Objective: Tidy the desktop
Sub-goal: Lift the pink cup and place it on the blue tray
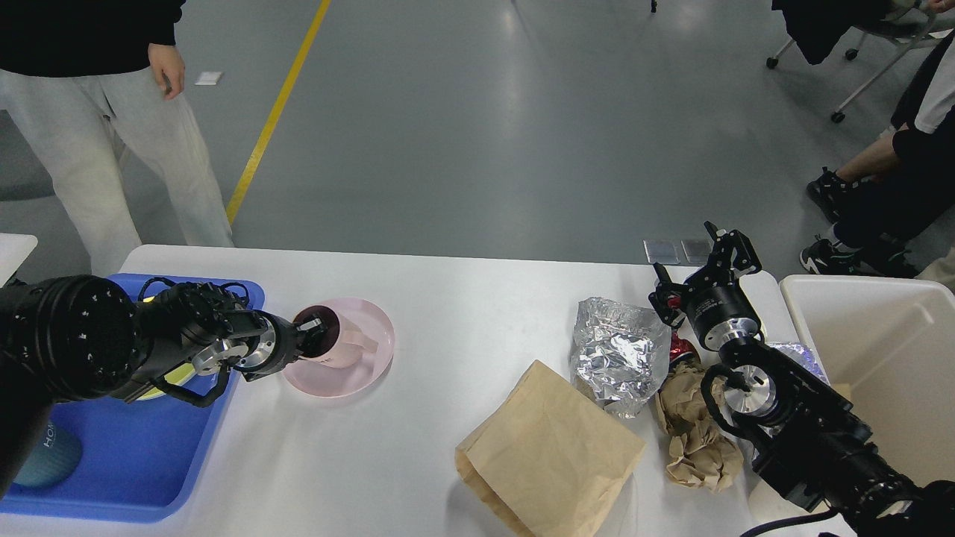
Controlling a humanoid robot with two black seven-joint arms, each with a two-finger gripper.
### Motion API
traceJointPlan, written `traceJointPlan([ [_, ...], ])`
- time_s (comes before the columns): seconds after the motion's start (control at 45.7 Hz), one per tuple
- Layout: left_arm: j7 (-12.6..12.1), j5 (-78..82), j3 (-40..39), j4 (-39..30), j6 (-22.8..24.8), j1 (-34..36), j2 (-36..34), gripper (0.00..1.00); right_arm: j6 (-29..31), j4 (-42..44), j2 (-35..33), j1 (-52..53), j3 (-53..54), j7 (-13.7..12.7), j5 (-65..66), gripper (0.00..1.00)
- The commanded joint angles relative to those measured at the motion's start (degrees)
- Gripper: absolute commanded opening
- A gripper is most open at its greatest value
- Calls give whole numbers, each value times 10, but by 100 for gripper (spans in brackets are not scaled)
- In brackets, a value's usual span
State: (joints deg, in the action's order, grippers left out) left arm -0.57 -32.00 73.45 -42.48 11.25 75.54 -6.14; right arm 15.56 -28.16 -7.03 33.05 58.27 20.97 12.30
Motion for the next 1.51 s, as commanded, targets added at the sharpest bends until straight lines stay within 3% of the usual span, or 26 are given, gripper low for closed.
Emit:
traceJointPlan([
  [0.0, -3, -2, -8, -1, 1, 2, 1, 0, 0, 0, 0, 0, 0, -1, 0, 100],
  [0.219, -28, -3, -14, -16, 11, 35, -4, 0, 0, 0, 0, 0, 0, 0, 0, 100],
  [0.416, -30, -3, 9, -87, 149, 133, -51, 0, 0, 0, 0, 0, 0, -1, 0, 100],
  [0.657, -31, 0, 117, -357, 167, 412, -56, 0, 0, 0, 0, 0, 0, -1, 0, 100],
  [0.81, -33, 7, 141, -494, 192, 581, -43, 0, 0, 0, 0, 0, 0, -1, 0, 100],
  [0.941, -32, 43, 165, -549, 277, 703, -29, 0, 0, 0, 0, 0, 0, -1, 0, 100],
  [1.072, -27, 91, 188, -567, 378, 781, -30, 0, 0, 0, 0, 0, 0, 0, 0, 100],
  [1.182, -23, 127, 195, -574, 383, 789, -40, 0, 0, 0, 0, 0, 0, -1, 0, 100],
  [1.269, -22, 152, 196, -570, 368, 756, -61, 0, 0, 0, 0, 0, 0, 0, 0, 100],
  [1.488, -9, 331, 200, -546, 226, 594, -213, 0, 0, 0, 0, 0, 0, -1, 0, 100],
])
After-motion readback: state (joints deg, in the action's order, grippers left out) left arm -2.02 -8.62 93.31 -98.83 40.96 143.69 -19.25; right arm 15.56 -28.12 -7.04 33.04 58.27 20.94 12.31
